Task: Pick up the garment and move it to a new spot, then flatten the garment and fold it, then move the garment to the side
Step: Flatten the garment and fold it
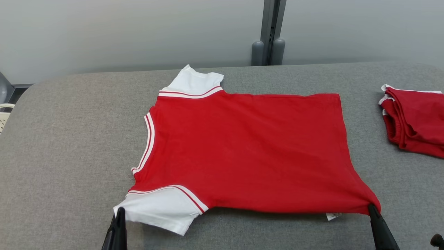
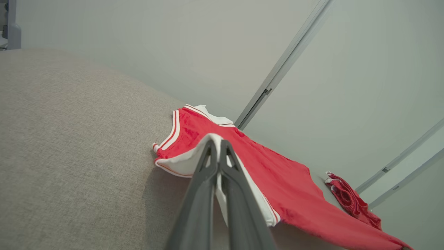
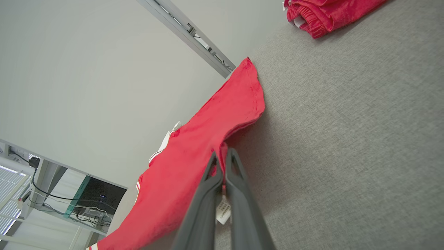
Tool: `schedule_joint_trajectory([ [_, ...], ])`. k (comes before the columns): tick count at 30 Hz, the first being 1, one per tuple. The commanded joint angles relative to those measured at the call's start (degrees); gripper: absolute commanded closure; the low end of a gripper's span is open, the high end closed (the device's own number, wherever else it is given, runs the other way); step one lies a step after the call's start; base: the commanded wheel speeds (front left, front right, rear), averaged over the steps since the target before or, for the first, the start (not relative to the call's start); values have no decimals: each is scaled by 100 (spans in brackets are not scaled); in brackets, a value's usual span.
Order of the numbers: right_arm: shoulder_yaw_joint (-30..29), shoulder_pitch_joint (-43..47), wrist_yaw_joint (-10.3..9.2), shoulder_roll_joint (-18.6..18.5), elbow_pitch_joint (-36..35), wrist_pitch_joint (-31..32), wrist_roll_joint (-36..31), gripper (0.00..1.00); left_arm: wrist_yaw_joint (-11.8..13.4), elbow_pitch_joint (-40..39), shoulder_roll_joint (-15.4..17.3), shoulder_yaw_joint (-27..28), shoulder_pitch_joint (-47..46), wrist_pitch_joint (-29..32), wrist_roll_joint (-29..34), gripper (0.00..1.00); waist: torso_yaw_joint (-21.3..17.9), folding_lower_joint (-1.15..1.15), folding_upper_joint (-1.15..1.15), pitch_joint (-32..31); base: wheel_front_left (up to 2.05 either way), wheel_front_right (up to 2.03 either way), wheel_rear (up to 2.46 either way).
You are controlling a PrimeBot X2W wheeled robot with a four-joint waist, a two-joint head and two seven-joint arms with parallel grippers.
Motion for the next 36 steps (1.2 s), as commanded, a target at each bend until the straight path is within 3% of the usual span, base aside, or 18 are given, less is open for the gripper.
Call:
schedule_joint_trajectory([
  [1, -17, -63, 14, -3, 53, 4, 41, 100, -45, 55, 39, 19, -178, -22, 24, 100, -20, 0, 0, -4, 0, 0, 0],
  [14, 369, -579, 14, 18, 919, 168, 675, 100, -270, 1695, 82, -216, -1961, -47, -32, 100, -222, 0, 0, 9, 0, 0, 0],
  [16, 448, -759, 14, 19, 1053, 143, 1114, 100, -280, 2005, 30, -217, -2380, -57, -63, 100, -263, 0, 0, 54, 0, 0, 0],
  [22, 544, -1152, 14, 19, 1277, 160, 1855, 100, -287, 2372, -24, -76, -2931, -55, -48, 100, -338, 0, 0, 222, 0, 0, 0],
  [36, 801, -2314, 14, 20, 1952, -151, 2053, 100, -229, 2908, -42, 52, -3930, -57, -245, 100, -460, 0, 0, 957, 0, 0, 0],
])
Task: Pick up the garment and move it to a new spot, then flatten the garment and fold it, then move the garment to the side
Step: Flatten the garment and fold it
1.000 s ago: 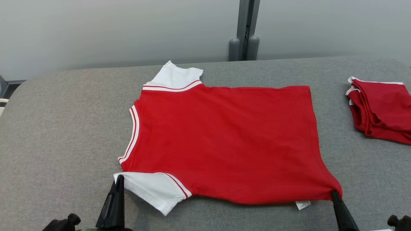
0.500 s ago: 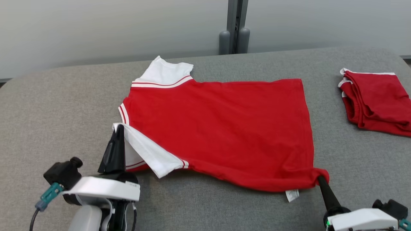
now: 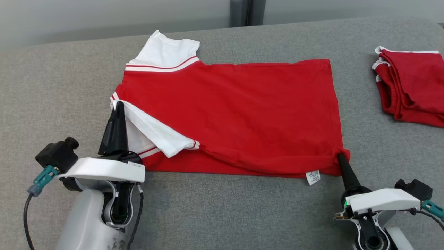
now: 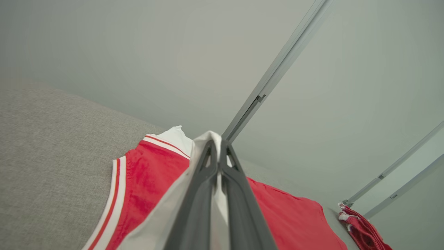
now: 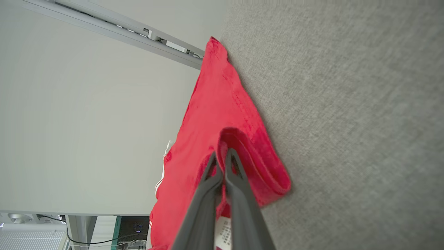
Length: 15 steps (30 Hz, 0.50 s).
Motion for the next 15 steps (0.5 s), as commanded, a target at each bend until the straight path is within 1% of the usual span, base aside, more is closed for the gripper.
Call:
schedule_joint_trajectory([
  [1, 4, -126, 14, -30, 47, -63, 66, 100, 32, -24, 31, 76, -143, -25, -30, 100, -25, 0, 0, 93, 0, 0, 0],
  [10, 184, -540, 16, -18, 267, -145, 69, 99, 76, -27, 28, 162, -390, -26, -14, 100, -80, 0, 0, 258, 0, 0, 0],
  [11, 200, -580, 16, -18, 273, -142, 63, 89, 84, -20, 30, 177, -415, -26, -8, 100, -87, 0, 0, 268, 0, 0, 0],
  [13, 243, -646, 16, -17, 256, -154, 93, 41, 95, -4, 27, 199, -442, -26, 8, 100, -102, 0, 0, 287, 0, 0, 0],
  [14, 260, -667, 16, -17, 243, -161, 97, 0, 109, 17, 26, 208, -449, -26, 16, 100, -109, 0, 0, 295, 0, 0, 0],
  [15, 276, -687, 16, -19, 242, -170, 96, 0, 116, 38, 26, 214, -458, -26, 20, 100, -115, 0, 0, 304, 0, 0, 0],
])
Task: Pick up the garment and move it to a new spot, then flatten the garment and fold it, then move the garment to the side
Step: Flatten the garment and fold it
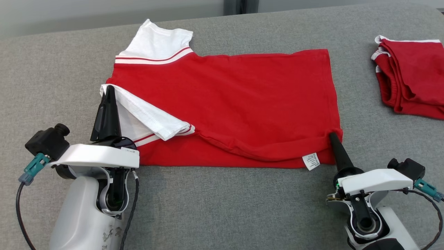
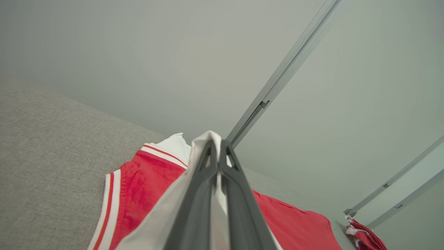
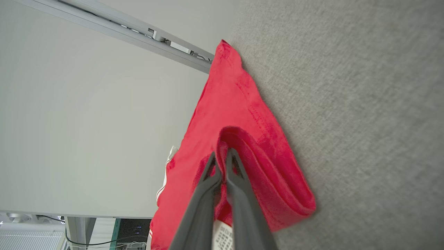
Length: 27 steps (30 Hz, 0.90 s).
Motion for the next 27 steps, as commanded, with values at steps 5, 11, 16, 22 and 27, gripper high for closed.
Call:
schedule_joint_trajectory([
  [5, 63, -147, 18, -14, 14, -93, 36, 0, 62, 89, 26, 71, -170, -26, 34, 71, -21, 0, 0, 42, 0, 0, 0],
  [11, 44, -187, 18, -44, -103, -241, 27, 0, 68, 122, 25, 141, -144, -26, 66, 0, -10, 0, 0, 53, 0, 0, 0],
  [16, 60, -187, 17, -133, -504, -337, 114, 0, 30, 91, 25, 133, -83, -26, 129, 0, 7, 0, 0, 18, 0, 0, 0],
  [22, 22, -42, 17, -331, -764, -531, -87, 0, -42, -30, 25, 71, 46, -26, 234, 0, 66, 0, 0, -85, 0, 0, 0],
  [27, -66, 142, 17, -563, -771, -744, -1003, 0, -72, -179, 25, 124, 280, -26, 370, 0, 105, 0, 0, -214, 0, 0, 0],
])
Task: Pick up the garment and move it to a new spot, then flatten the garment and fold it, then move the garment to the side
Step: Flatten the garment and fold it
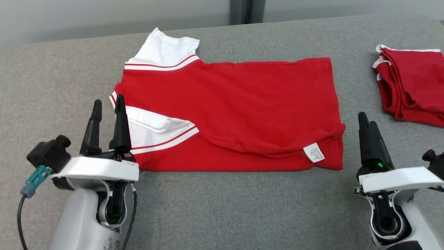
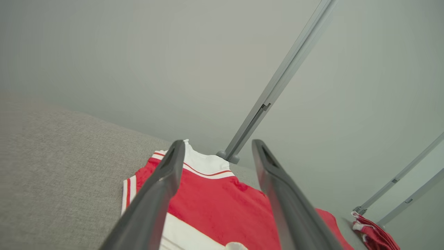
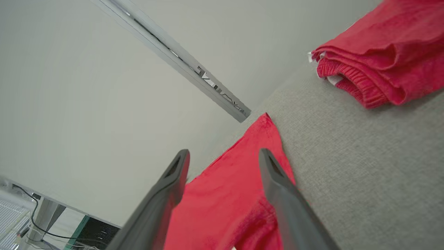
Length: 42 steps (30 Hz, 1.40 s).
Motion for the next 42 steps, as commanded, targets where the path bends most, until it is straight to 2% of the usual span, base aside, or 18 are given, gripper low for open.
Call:
schedule_joint_trajectory([
  [1, -43, 90, 16, -26, -12, -53, -164, 0, -21, -9, 25, 19, 104, -25, 57, 0, 7, 0, 0, -48, 0, 0, 0],
  [3, -174, 291, 16, 37, -95, -78, -625, 0, -33, 60, 26, 30, 373, -26, 178, 0, 18, 0, 0, -147, 0, 0, 0],
  [7, -266, 624, 16, 159, -257, -85, -974, 0, -22, 279, 63, 21, 758, 28, 177, 0, 18, 0, 0, -291, 0, 0, 0],
  [15, -466, 1093, 16, 322, -509, 182, -1229, 0, 336, 442, 200, 10, 1313, 820, 87, 0, 87, 0, 0, -474, 0, 0, 0],
  [22, -505, 1144, 16, 406, -692, 394, -1483, 0, 512, 770, 225, 28, 1096, 1387, -129, 0, 8, 0, 0, -481, 0, 0, 0],
  [30, -521, 1211, 16, 469, -766, 545, -1570, 0, 571, 1224, 256, 136, 820, 1628, -326, 0, -185, 0, 0, -401, 0, 0, 0],
  [31, -529, 1227, 16, 475, -757, 548, -1575, 0, 553, 1272, 257, 157, 792, 1623, -364, 5, -208, 0, 0, -387, 0, 0, 0],
  [32, -544, 1248, 16, 481, -729, 581, -1573, 0, 527, 1315, 253, 174, 776, 1613, -405, 25, -223, 0, 0, -380, 0, 0, 0],
  [33, -564, 1270, 16, 488, -686, 618, -1583, 0, 493, 1331, 255, 185, 760, 1565, -413, 58, -238, 0, 0, -370, 0, 0, 0],
  [35, -646, 1294, 15, 494, -542, 703, -1641, 0, 446, 1357, 256, 219, 712, 1448, -449, 100, -252, 0, 0, -353, 0, 0, 0],
  [42, -869, 1078, 15, 527, 197, 859, -2069, 0, 304, 1299, 246, 194, 561, 1093, -431, 100, -154, 0, 0, -323, 0, 0, 0],
])
